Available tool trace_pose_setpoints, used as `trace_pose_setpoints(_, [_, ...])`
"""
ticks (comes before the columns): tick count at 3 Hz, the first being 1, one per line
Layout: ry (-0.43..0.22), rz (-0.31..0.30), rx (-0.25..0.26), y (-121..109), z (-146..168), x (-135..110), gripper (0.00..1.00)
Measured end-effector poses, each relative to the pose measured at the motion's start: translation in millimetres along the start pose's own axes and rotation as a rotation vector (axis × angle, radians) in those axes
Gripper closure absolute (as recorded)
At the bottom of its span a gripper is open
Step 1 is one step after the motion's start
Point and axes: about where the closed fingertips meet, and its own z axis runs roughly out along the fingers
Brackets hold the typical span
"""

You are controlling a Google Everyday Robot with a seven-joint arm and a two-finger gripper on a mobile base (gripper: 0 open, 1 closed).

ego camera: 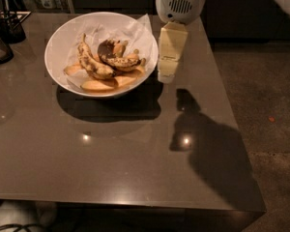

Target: Pick banana from white bowl

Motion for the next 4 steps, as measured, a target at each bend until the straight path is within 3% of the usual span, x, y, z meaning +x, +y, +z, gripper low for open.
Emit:
trace_pose_setpoints(1, [-0.023,-0.004,0.02,-4,1,-6,0.0])
trace_pose_setpoints(4, [-0.08,-0.082,0.007,-16,9,-53,0.0])
